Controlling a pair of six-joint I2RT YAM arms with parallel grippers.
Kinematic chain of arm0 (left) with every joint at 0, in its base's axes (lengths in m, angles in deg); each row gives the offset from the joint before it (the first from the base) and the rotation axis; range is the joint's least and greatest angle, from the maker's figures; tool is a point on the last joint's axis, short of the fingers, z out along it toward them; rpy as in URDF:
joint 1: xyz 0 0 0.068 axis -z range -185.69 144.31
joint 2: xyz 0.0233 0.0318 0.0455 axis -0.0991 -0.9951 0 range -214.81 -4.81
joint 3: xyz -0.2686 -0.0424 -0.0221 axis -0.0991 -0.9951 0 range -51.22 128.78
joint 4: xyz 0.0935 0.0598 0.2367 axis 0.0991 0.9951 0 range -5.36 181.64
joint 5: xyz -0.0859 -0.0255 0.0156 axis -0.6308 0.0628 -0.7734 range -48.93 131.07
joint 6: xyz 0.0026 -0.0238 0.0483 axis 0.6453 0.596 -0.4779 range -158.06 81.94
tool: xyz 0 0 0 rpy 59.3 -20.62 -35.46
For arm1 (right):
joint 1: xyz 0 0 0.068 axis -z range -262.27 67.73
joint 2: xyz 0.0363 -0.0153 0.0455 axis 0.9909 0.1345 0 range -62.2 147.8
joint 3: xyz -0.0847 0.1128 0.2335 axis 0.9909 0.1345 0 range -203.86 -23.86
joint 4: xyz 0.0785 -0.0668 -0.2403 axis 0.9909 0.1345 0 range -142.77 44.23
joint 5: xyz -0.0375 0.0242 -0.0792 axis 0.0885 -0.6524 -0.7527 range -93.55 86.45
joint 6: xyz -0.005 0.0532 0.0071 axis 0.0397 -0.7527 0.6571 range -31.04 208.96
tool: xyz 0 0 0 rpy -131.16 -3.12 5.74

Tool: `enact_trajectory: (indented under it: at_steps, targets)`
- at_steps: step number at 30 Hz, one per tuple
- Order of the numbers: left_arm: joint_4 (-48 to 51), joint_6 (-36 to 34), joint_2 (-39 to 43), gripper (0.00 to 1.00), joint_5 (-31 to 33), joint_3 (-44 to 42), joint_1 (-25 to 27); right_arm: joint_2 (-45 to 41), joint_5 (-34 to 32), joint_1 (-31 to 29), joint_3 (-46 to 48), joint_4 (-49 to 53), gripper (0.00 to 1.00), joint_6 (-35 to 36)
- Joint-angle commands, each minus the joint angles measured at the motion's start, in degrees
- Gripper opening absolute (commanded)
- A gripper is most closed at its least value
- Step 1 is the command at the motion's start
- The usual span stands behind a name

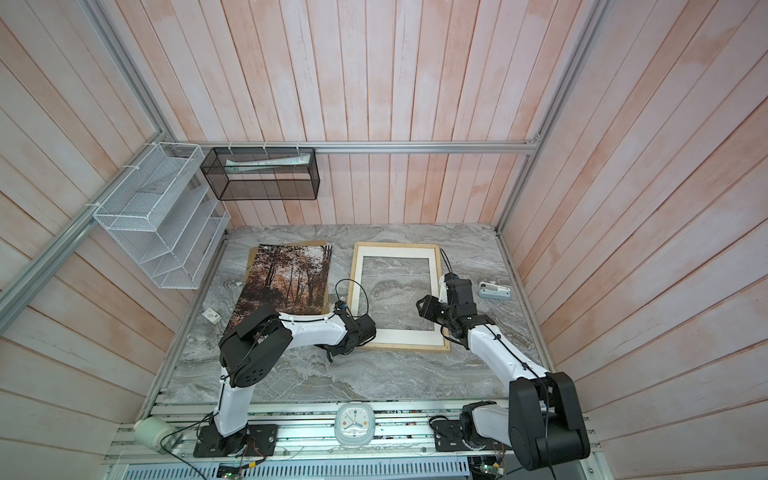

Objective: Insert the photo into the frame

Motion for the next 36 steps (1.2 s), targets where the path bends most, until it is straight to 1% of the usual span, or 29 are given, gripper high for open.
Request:
enact_trajectory:
  at_steps: [1, 11, 18, 19, 24, 30, 33, 36]
  targets:
    - [-1.31, -0.21, -0.24, 0.01, -2.82, 0.08, 0.22, -1.08, -0.67, -0.29, -0.15, -0.27, 0.5, -0.62]
    - [-0.91, -0.12, 1.27, 0.0, -2.47, 0.43, 0.35, -0.42, 0.03, -0.29, 0.34, -1.46, 0.5, -0.84]
    - [0.6, 0.27, 1.95, 0.0, -2.53, 2.79, 1.54, 0.01, 0.37, -0.29, 0.23, -1.99, 0.5, -0.93]
    - [0.76, 0.33, 2.02, 0.0, -2.47, 3.29, 3.39, 0.1, 0.6, -0.29, 0.34, -2.23, 0.5, -1.01]
    - [1.06, 0.4, 2.55, 0.0, -2.65, 5.12, 4.83, 1.6, 3.37, -0.7, 1.2, -5.16, 0.5, -2.1]
    - [1.34, 1.1, 4.84, 0.0, -2.12, 5.05, 5.29, 7.77, 8.69, -3.02, 0.8, -13.14, 0.52, -4.71]
    - [1.11, 1.44, 6.7, 0.0, -2.26, 3.94, 5.4, 12.76, 11.28, -4.57, -1.42, -16.51, 0.52, -5.79]
    - [0.39, 1.22, 8.31, 0.0, -3.21, 2.84, 5.41, 17.86, 12.5, -6.95, -5.52, -17.88, 0.52, -6.45]
